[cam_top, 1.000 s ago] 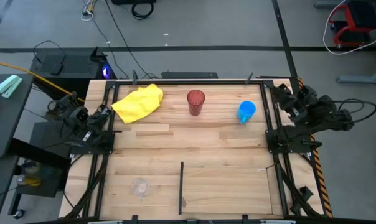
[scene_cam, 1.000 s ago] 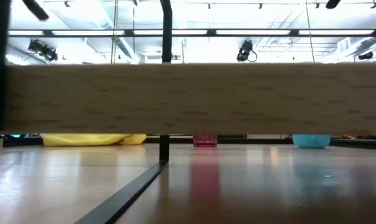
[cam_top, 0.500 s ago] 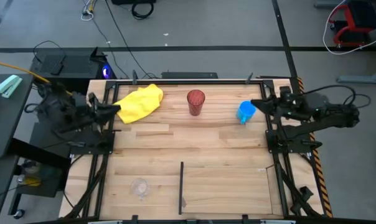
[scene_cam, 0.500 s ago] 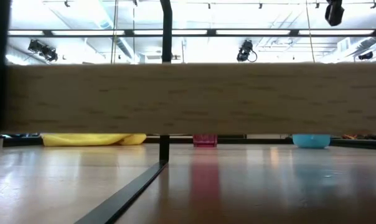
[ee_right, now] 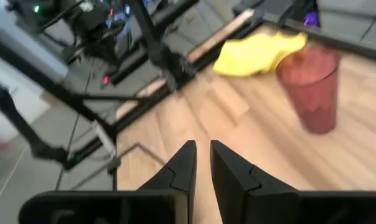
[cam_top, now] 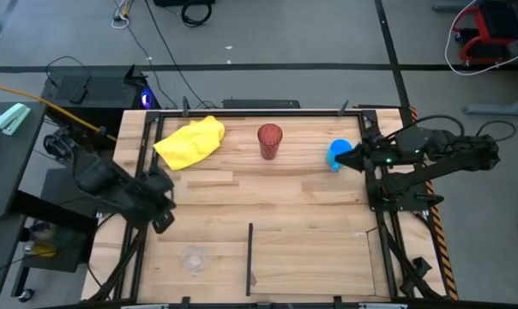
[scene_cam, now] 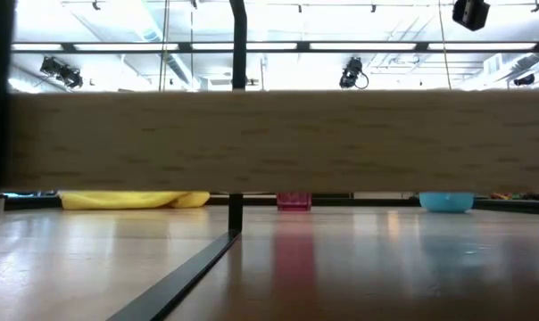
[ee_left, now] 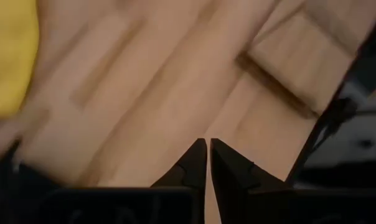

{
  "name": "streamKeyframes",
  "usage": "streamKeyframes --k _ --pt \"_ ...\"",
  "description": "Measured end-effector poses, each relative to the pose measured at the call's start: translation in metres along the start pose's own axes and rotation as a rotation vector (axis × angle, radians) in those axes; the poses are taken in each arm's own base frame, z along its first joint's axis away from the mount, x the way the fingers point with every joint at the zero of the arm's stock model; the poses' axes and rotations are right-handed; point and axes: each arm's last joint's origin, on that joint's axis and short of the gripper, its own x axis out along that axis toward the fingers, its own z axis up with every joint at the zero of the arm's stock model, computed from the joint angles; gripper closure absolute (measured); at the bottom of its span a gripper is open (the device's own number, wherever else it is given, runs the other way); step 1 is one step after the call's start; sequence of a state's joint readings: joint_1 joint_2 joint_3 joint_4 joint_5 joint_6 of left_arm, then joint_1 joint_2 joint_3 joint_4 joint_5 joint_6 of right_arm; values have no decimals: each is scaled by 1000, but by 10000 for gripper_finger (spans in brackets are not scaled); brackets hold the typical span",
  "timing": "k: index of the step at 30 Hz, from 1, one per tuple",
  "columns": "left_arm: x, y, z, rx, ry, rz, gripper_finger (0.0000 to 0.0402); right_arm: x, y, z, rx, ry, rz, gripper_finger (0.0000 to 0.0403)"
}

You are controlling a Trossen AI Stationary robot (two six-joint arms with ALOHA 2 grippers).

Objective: Stack small to large cups/mugs on shelf
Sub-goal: Put the transparent mug on the shelf

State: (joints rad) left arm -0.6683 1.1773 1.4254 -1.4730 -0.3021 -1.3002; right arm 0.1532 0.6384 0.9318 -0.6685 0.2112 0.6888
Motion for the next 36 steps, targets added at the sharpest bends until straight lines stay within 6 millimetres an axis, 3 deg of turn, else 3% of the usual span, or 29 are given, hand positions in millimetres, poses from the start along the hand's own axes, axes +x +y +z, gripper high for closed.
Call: streamKeyframes --k 5,18,22,27,36 --pt "20 -8 -4 -58 193 154 363 17 5 -6 13 141 46 348" --pt "84 -57 -13 -15 317 179 289 55 11 -27 -13 442 31 318" --pt "107 -60 -21 -27 376 221 269 60 16 -34 -37 483 37 312" --pt "134 -66 -28 -45 383 140 255 67 21 -42 -64 532 39 314" --pt "150 -61 -37 -100 385 135 262 69 27 -50 -104 546 29 314"
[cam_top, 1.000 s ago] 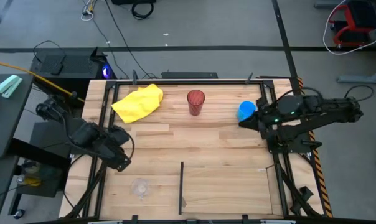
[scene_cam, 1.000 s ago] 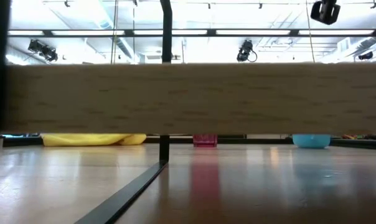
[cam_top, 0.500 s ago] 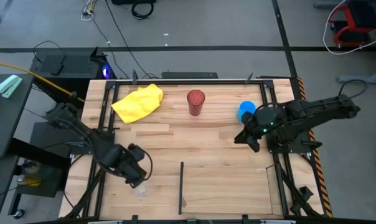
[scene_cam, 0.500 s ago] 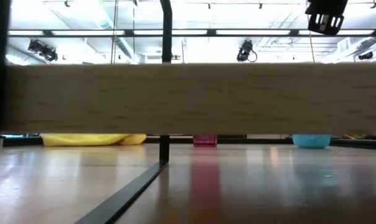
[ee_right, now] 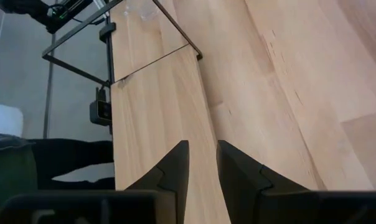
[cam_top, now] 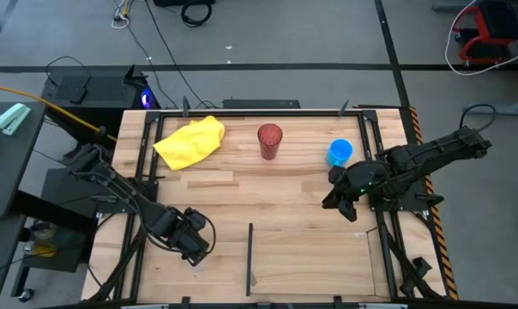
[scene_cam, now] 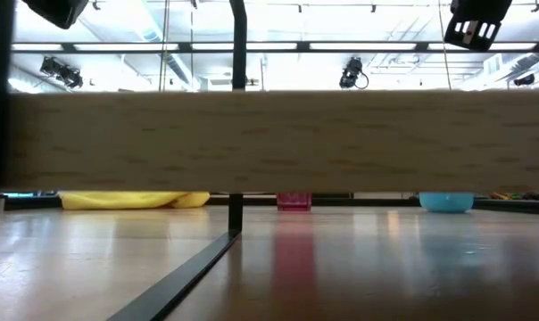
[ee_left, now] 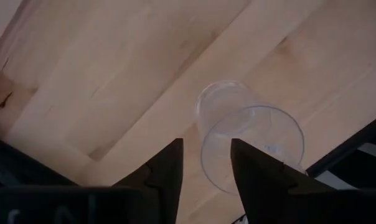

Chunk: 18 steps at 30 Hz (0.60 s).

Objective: Stack small to large cups/mugs on shelf
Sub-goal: Put the transparent mug on the shelf

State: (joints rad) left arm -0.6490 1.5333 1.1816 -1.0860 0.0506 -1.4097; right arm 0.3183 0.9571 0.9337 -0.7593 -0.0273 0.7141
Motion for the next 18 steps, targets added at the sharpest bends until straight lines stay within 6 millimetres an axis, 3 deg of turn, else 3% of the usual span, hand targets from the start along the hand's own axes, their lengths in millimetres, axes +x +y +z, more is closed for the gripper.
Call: streamKeyframes --k 11,18 --pt "26 6 -2 -23 76 -26 260 0 0 0 -7 -12 -14 315" --pt "31 10 -2 -45 78 -11 276 0 0 0 -9 -18 -20 315"
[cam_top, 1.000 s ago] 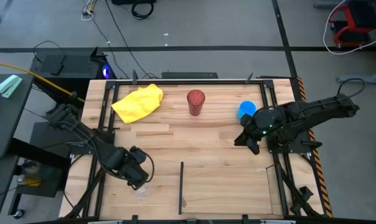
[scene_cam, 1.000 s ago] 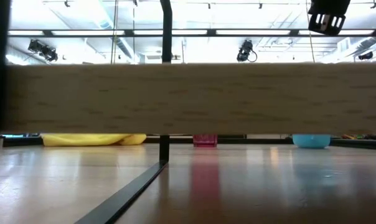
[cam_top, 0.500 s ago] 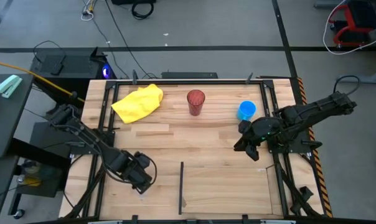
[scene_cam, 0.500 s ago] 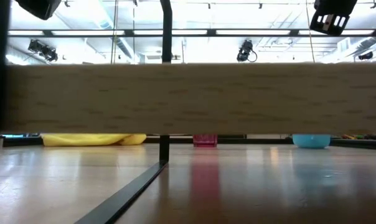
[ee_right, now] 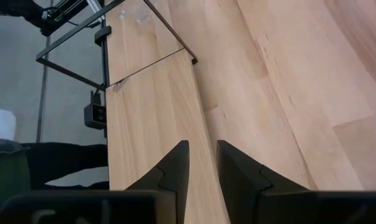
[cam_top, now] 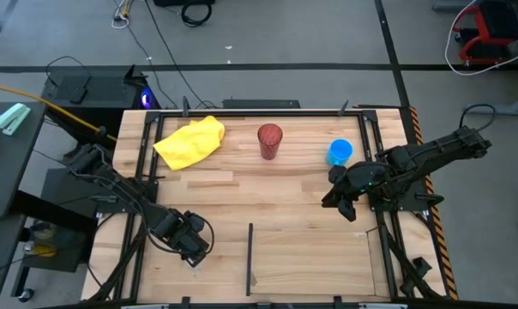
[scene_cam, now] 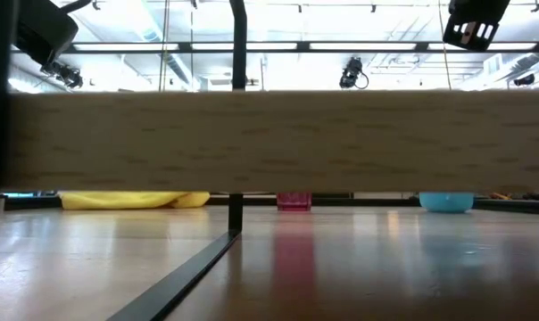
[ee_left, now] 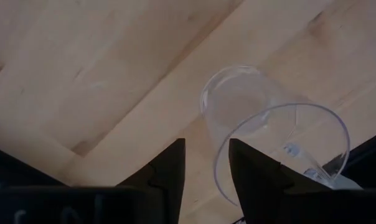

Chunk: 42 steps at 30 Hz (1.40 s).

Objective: Stack small to large cups/mugs on shelf
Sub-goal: Put the transparent mug on the shelf

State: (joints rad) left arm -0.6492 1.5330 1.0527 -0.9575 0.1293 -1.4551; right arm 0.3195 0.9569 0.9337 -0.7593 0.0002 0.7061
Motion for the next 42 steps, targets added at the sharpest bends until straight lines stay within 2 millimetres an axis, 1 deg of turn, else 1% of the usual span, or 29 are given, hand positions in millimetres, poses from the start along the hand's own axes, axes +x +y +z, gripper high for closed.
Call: streamKeyframes --k 4,14,16,20,24,26,28,31,35,38,42 --pt "0 0 1 -3 -2 0 302 0 0 0 -3 -10 -11 315" --pt "0 0 1 0 -3 0 391 0 0 0 -3 -12 -14 315" --pt "0 0 1 0 -3 0 393 0 0 0 -3 -12 -14 315" --pt "0 0 1 2 -3 0 383 0 0 0 -3 -12 -13 315" --pt "-3 1 3 0 -4 -10 394 0 0 0 -3 -12 -13 315" --pt "-6 2 5 -9 0 -24 393 0 0 0 -3 -12 -13 315" --pt "-13 2 7 -17 -4 -44 391 0 0 0 -3 -12 -13 315" --pt "-28 0 12 0 -16 -88 395 0 0 0 -3 -13 -13 315" --pt "-50 1 18 27 -24 -82 394 0 0 0 -2 -13 -12 315" --pt "-70 0 23 37 -32 -71 396 0 0 0 -2 -13 -12 315" --pt "-103 -2 31 55 -72 -97 396 0 0 0 -2 -13 -12 315"
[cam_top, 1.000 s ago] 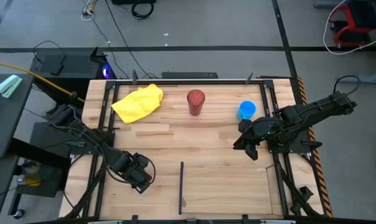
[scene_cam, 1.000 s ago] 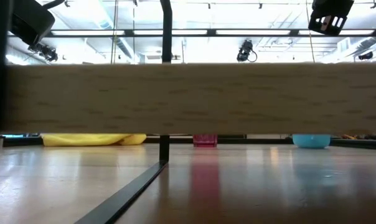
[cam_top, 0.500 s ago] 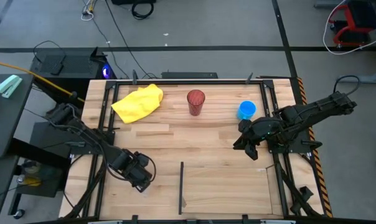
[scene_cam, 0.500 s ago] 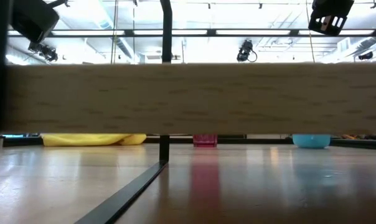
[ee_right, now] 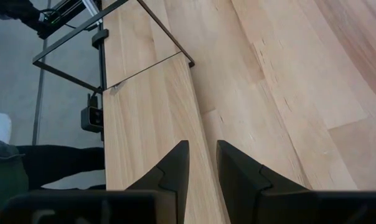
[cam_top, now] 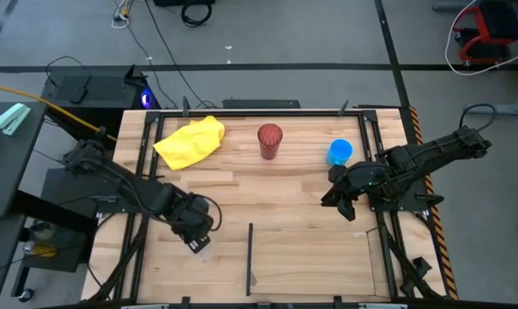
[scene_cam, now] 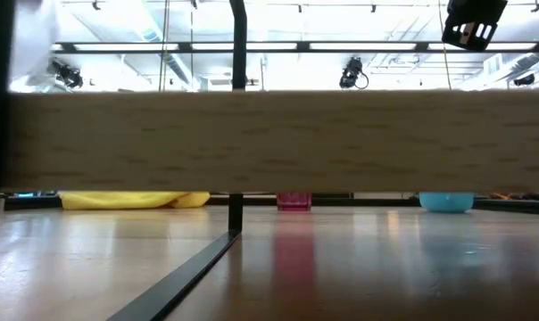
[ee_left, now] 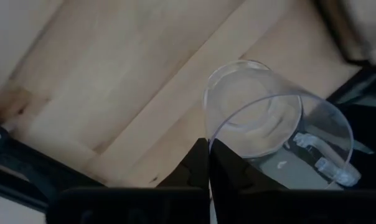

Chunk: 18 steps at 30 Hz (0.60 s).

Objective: Stack small to large cups/mugs on shelf
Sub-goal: Put the transparent mug on the shelf

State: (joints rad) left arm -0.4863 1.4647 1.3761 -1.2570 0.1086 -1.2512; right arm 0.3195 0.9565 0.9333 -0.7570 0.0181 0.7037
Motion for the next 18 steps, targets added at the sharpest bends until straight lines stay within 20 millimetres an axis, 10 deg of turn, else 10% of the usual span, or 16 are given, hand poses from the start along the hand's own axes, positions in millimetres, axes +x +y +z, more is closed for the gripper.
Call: streamKeyframes --k 10,18 --pt "-87 -2 26 13 -244 -107 398 0 -1 0 -23 -17 -22 315" --pt "-107 -3 50 68 -320 -124 398 0 -2 1 -34 -36 -47 315"
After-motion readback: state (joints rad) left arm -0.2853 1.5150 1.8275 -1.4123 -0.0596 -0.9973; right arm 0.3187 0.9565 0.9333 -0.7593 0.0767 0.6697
